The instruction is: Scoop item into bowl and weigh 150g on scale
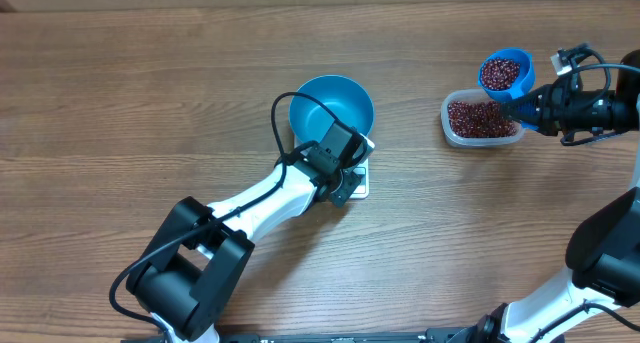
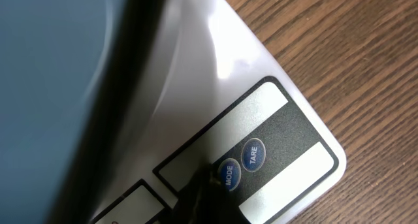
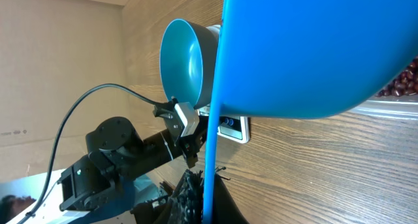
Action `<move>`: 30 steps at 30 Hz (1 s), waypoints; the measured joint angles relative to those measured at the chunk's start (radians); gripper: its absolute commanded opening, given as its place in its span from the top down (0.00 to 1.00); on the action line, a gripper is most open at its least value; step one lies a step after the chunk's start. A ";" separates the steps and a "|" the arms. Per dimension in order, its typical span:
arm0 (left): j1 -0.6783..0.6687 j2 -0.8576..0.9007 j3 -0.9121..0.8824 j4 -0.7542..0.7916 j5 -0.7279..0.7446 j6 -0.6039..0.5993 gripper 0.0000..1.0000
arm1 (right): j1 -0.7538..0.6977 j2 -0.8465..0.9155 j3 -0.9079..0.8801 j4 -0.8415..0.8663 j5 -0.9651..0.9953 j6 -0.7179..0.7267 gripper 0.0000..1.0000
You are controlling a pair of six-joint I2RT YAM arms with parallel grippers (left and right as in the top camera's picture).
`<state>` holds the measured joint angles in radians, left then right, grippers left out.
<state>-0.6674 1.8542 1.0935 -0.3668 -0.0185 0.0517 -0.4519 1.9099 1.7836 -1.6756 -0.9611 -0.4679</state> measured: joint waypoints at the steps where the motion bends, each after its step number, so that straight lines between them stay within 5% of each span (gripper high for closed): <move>1: 0.000 0.000 0.002 -0.007 0.000 0.000 0.96 | 0.000 0.000 0.000 0.000 0.000 0.000 0.96; 17: 0.000 -0.019 0.009 -0.053 0.004 0.000 0.96 | 0.000 0.000 0.000 0.000 0.000 0.000 0.96; 30: -0.033 -0.206 0.009 -0.119 0.007 0.011 0.96 | 0.000 0.000 0.000 0.008 0.000 0.000 0.96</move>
<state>-0.7006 1.6478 1.1023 -0.4862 -0.0113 0.0628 -0.4519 1.9099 1.7836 -1.6676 -0.9607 -0.4675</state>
